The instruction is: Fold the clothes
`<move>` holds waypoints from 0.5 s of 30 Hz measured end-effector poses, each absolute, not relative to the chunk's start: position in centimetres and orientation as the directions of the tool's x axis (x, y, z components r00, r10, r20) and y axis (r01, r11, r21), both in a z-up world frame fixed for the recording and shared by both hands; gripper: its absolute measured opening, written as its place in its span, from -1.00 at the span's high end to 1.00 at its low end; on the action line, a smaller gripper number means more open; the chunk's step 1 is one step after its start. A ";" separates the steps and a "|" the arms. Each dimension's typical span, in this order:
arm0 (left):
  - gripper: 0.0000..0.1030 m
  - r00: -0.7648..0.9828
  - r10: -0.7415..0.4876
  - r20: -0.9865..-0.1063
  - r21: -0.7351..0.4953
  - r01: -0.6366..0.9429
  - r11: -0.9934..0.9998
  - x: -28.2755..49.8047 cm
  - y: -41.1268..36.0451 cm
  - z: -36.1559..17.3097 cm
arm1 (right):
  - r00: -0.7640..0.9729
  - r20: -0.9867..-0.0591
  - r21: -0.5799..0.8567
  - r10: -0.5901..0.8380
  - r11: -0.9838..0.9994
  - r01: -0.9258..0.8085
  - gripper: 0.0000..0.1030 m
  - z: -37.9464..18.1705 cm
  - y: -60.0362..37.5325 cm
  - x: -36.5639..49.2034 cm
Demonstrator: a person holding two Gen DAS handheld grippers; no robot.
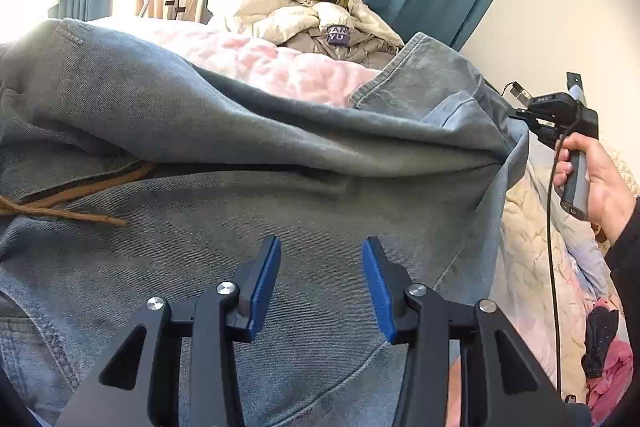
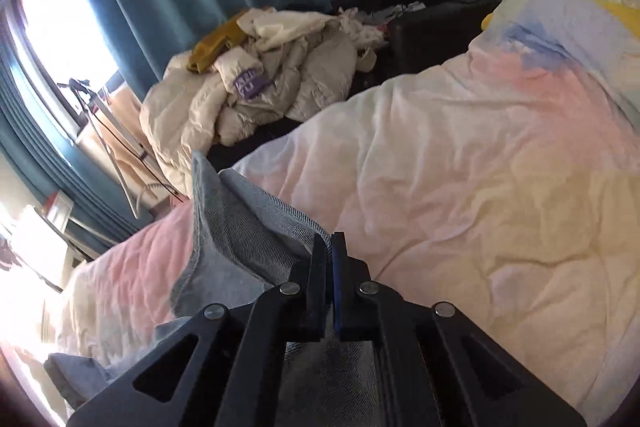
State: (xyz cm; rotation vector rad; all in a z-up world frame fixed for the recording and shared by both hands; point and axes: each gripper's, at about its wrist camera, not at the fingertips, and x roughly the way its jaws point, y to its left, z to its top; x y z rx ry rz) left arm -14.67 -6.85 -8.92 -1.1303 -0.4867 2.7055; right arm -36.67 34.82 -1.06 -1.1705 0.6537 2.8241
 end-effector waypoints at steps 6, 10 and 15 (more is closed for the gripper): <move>0.15 -0.740 0.278 -0.612 -0.352 -0.060 -0.934 -11.7 -7.0 -6.3 | -0.816 -0.571 0.504 -0.094 -0.824 -0.257 0.99 1.7 38.2 -25.8; 0.15 -0.754 0.285 -0.592 -0.352 -0.076 -0.933 -9.4 -7.2 -5.1 | -0.827 -0.559 0.580 -0.060 -0.741 -0.339 0.99 -0.1 40.3 -19.9; 0.15 -0.738 0.271 -0.618 -0.327 -0.072 -0.942 -8.3 -7.3 -4.7 | -0.789 -0.613 0.608 -0.032 -0.657 -0.446 0.99 -5.6 43.2 -15.5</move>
